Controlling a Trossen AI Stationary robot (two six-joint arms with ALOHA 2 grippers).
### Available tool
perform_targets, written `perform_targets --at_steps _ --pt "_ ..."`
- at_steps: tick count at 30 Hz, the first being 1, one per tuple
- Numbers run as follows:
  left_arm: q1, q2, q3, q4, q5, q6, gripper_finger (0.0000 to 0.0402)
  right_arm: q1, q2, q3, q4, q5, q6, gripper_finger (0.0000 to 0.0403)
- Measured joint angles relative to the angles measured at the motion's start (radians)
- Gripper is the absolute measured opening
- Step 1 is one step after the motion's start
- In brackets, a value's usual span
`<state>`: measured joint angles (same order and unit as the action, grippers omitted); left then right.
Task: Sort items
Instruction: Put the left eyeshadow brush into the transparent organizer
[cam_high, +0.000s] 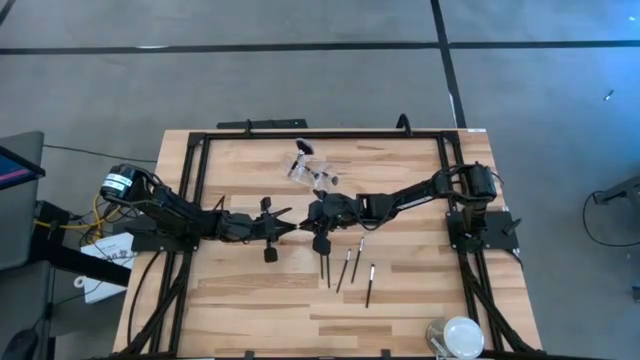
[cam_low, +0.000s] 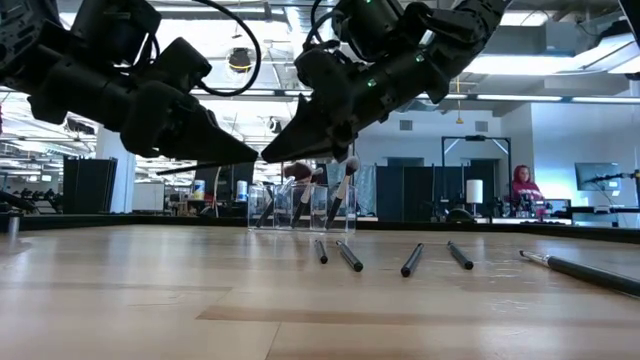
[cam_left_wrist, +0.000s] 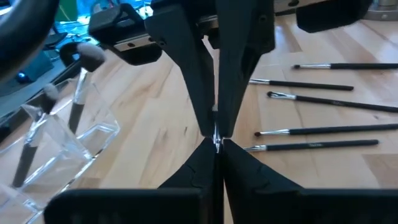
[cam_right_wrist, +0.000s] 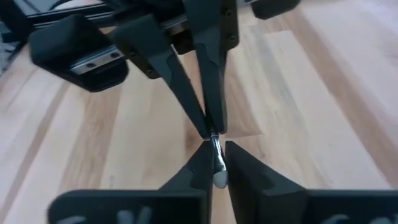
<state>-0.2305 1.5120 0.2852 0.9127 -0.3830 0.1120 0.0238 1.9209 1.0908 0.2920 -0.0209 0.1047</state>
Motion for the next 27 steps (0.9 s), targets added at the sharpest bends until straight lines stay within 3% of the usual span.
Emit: perform_targets --at_steps 10,17,21,27 --pt "0.005 0.000 0.000 0.001 -0.007 -0.003 0.0032 0.000 0.000 0.000 0.001 -0.025 0.001 0.0008" --pt "0.027 -0.001 0.002 0.015 -0.034 -0.007 0.0075 0.000 -0.001 0.004 -0.051 -0.026 0.036 0.0006" --pt "0.031 -0.001 0.002 0.016 -0.088 -0.019 0.0106 0.000 -0.021 0.078 -0.264 0.039 0.028 0.0005" --pt "0.031 -0.001 0.002 0.022 -0.105 -0.028 0.0135 0.003 -0.070 0.314 -0.754 0.254 -0.050 0.0005"
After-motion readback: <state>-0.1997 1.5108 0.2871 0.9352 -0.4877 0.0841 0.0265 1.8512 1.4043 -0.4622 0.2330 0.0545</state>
